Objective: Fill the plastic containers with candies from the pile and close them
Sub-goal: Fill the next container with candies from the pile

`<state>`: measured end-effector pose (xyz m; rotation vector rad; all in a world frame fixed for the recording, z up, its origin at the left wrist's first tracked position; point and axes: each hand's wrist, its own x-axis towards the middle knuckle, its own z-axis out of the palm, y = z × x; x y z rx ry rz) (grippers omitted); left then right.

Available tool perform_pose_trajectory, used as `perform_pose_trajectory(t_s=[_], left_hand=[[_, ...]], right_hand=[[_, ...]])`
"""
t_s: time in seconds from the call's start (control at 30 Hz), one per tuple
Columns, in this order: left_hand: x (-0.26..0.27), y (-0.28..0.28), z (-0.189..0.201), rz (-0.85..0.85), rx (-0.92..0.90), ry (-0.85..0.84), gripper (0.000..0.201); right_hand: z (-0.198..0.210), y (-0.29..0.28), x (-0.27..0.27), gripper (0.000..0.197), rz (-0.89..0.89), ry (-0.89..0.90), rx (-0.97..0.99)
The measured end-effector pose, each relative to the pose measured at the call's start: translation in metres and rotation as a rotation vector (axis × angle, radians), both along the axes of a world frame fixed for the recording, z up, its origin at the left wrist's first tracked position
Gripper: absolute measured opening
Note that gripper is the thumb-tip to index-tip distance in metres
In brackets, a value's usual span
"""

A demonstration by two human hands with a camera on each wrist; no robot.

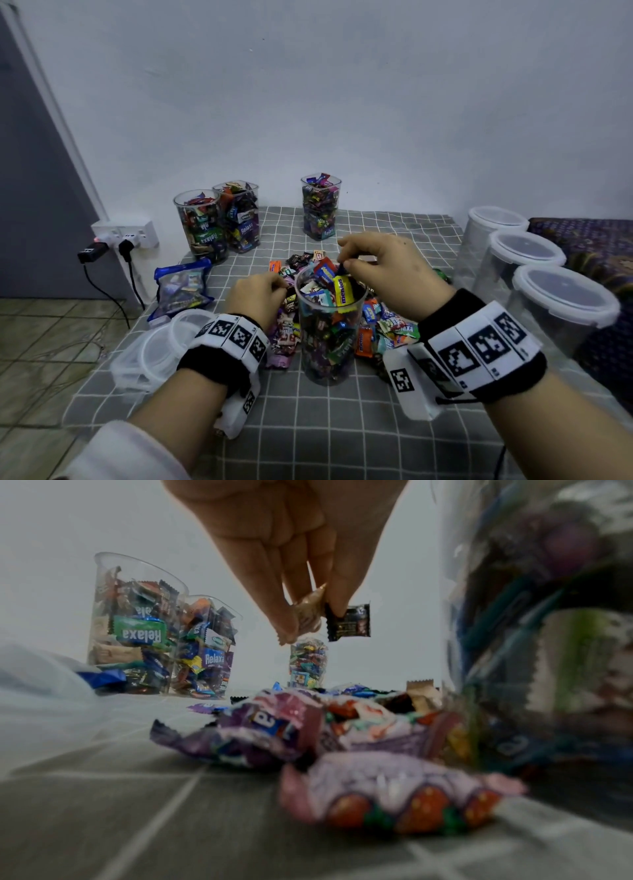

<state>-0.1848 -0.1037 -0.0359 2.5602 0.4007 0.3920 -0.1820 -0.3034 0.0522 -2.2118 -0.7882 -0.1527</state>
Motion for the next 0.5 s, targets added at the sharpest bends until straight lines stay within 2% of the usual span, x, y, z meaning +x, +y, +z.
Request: perform_pose_trajectory(t_s=[0.1,0.13,0.3,0.37,0.5], left_hand=[[-0.004,0.008,0.005,0.025,-0.093,-0.055,0.012],[-0.006,0.01,0.008,0.038,-0.113,-0.085,0.012],[-0.015,0.011,0.035,0.034,-0.226,-0.288,0.01],[-0.018,0.007,0.048,-0.02,-0.251,-0.337,0.009],[-0.026,-0.009,0.069,-0.181,-0.237,-0.355,0.011]], right_hand=[[-0.009,-0.008,0.004,0.017,-0.017,0.074,0.098],[-0.012,-0.011,0.004,0.025,-0.02,0.111,0.1],[-0.026,-0.022,0.002,0.097,0.089,0.386,0.035],[-0.03,-0.021,0.0,0.114,0.113,0.45,-0.005],[-0.038,-0.014,-0.001,0.11,0.123,0.491,-0.019]])
